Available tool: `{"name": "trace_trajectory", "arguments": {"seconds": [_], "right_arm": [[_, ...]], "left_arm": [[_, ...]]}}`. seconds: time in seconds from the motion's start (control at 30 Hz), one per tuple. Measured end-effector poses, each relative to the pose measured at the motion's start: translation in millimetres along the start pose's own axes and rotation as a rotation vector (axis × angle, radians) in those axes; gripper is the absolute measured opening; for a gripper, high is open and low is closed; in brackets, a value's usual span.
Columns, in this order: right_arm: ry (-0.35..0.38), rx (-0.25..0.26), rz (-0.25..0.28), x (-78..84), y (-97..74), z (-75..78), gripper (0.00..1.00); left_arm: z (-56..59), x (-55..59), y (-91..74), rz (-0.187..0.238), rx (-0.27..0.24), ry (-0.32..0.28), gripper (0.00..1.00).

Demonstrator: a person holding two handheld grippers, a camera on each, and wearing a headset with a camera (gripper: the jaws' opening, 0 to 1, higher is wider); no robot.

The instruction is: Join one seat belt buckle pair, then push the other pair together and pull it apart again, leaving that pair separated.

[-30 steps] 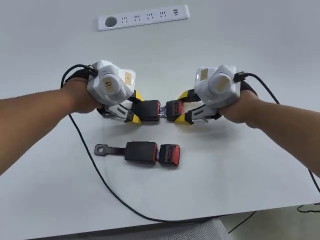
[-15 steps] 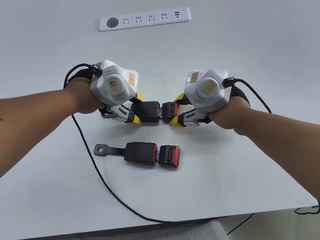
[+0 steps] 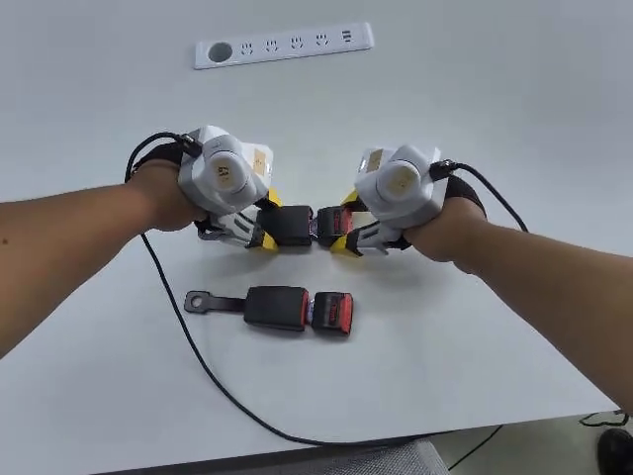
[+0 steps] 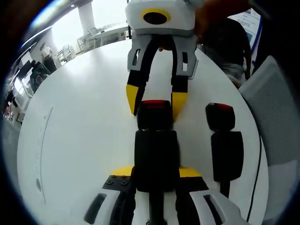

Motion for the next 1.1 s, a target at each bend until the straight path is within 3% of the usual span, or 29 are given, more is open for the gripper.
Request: {"name": "trace_trajectory", "arguments": {"seconds": [0.53, 0.87, 1.1], "right_arm": [[-0.008, 0.002, -0.005, 1.2, -0.1, 0.3, 0.34], [-0.013, 0.002, 0.000, 4.6, -2.8, 2.3, 0.34], [-0.027, -0.003, -0.004, 13.2, -14.0, 7.6, 0.34]], "left_arm": [[-0.1, 0.2, -0.1, 0.007, -0.008, -0.022, 0.33], [-0.2, 0.8, -1.2, 0.041, -0.012, -0.041, 0.33], [-0.6, 2.5, -2.0, 0.069, -0.019, -0.069, 0.33]]}}
Point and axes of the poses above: the centre of the closed fingertips' face, and the gripper's own axes: y roughly forward along the fingers, z roughly to its right, x roughly out of its underside, the point moved 1 cm from there along -y, roughly backward along the fingers, and after that the axes turned 3 degrees about -z, right-handed, at the moved point
